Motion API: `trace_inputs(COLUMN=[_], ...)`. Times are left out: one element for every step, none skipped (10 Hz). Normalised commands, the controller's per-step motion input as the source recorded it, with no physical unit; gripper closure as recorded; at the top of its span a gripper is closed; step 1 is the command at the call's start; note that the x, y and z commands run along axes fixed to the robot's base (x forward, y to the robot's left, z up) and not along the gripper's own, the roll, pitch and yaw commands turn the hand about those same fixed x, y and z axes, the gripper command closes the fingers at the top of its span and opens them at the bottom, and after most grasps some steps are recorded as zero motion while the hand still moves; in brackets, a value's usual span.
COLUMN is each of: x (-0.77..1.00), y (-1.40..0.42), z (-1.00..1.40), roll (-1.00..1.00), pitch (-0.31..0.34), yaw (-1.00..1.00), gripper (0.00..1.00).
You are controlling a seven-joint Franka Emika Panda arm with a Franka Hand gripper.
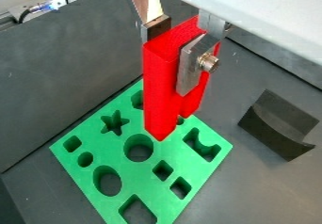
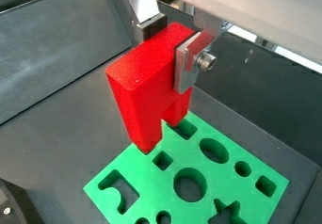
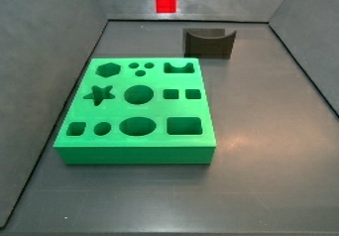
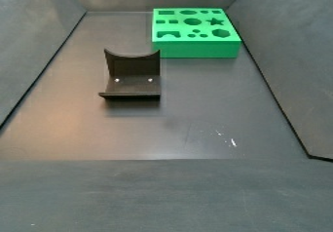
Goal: Insert the double-square object.
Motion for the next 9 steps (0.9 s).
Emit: trace_inputs(x=[0.01,-0.39,0.0,0.01,0.15,0.28,0.0,0.0,0.0], y=[0.0,0.0,-0.35,-0.24,-0.2,-0.22,-0.03,0.0,0.0], z=[0.0,-0.08,-0.77,-0.87,-0.91,-0.97,-0.88,-0.59,-0.54], roll=[0.0,0.0,0.08,0.11,0.1,0.13,0.1,0.0,0.0], pitch=[0.019,-0.171,-0.179,-0.061,-0.061,-0.031,-0.01,-0.004,0.0], yaw=[-0.01,-0.07,-0.75,-0.93,-0.87,-0.77,-1.0,-1.0,-1.0], gripper=[1.0,1.0,1.0,1.0,1.0,1.0,1.0,1.0,1.0])
